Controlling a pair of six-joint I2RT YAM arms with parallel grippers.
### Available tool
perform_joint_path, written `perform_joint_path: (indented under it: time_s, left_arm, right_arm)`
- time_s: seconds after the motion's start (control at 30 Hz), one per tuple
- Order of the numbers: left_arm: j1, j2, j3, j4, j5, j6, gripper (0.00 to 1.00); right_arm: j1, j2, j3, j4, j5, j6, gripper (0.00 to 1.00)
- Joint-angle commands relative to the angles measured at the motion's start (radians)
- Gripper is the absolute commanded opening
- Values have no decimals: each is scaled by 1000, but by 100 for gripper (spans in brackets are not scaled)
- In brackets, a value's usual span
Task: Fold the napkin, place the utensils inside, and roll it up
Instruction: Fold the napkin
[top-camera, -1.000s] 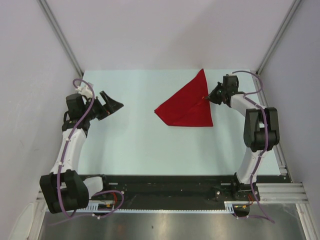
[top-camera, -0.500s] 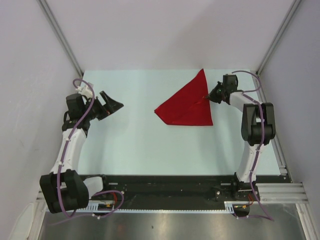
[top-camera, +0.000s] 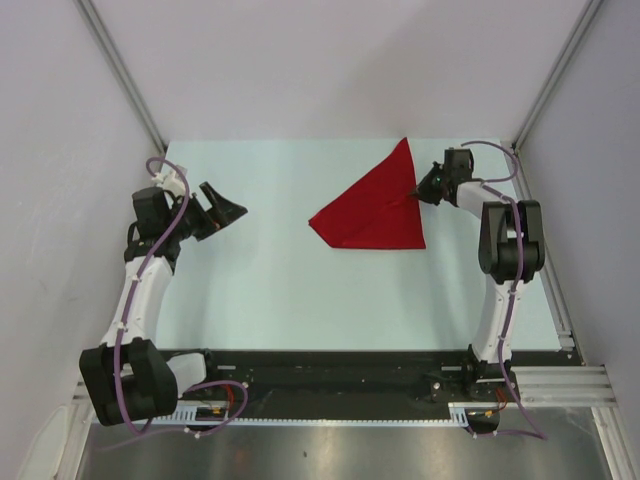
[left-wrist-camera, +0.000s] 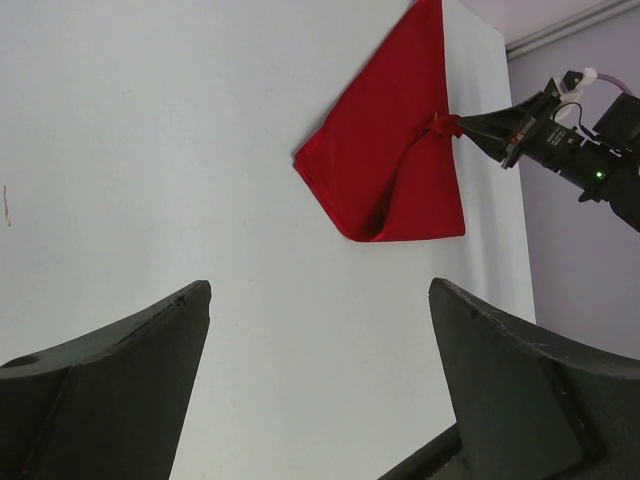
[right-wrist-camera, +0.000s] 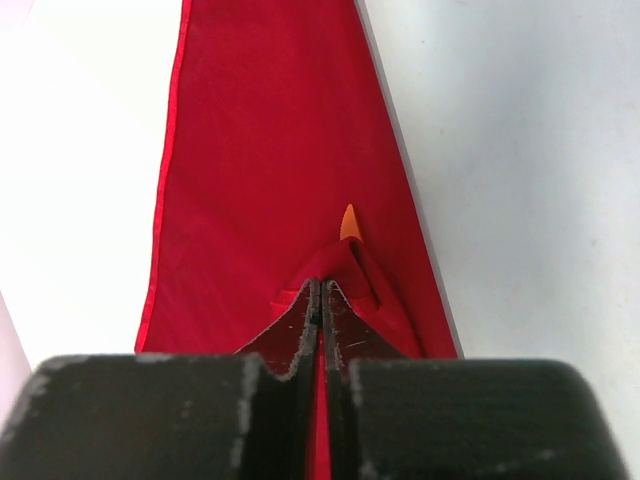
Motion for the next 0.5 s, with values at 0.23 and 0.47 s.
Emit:
perform_joint_path:
  time_s: [0.23,0.47]
  left_arm:
    - [-8,2,-3,28,32,-7,95]
    - [-7,4,-4,31,33,-10,95]
  right_arm:
    - [-20,-62,55,137,-127,-6,70]
    - [-37,-192,-124,96,-91,-75,77]
